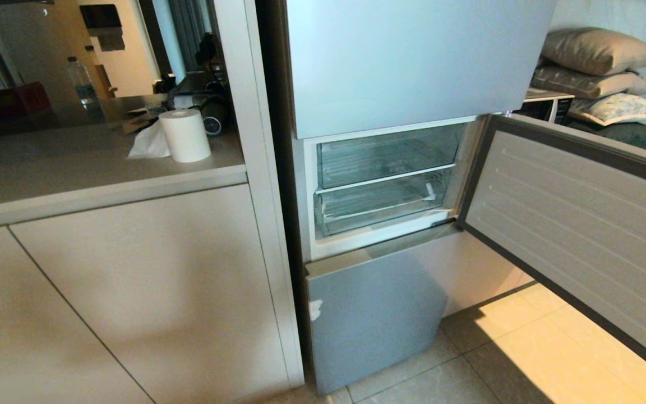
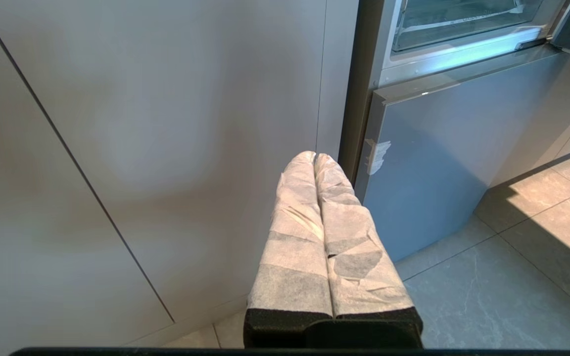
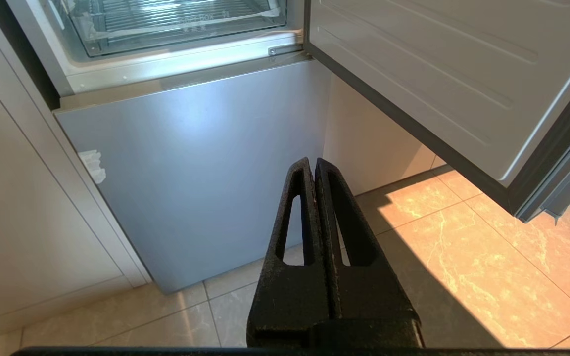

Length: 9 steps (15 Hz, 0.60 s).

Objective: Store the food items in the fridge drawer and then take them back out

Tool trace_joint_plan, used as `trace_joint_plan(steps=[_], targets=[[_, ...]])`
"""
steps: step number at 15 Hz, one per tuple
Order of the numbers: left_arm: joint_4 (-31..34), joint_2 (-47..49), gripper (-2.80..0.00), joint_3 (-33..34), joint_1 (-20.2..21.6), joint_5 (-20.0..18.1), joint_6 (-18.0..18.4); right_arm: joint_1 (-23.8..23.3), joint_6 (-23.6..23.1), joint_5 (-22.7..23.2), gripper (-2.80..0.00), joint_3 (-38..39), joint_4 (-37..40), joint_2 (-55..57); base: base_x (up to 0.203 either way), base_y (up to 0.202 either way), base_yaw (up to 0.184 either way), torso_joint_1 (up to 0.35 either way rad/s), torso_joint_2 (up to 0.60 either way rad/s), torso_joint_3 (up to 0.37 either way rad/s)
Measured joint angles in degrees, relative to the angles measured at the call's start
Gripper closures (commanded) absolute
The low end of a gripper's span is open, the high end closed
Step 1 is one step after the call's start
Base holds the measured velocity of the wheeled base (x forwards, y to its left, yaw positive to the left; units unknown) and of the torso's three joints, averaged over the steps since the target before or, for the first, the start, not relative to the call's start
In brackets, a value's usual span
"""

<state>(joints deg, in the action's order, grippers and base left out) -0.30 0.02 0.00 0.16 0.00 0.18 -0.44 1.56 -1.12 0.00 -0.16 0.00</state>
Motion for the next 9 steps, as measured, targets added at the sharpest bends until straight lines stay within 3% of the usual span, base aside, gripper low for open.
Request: trace_joint_plan(steps=[9], targets=[[0.0, 0.0, 0.00, 0.0, 0.0, 0.0, 0.0, 0.0, -1.2, 0.1, 0.00, 0.0, 0.0, 0.0, 0.000, 0.000, 0.000, 0.000, 0.00, 0.000]])
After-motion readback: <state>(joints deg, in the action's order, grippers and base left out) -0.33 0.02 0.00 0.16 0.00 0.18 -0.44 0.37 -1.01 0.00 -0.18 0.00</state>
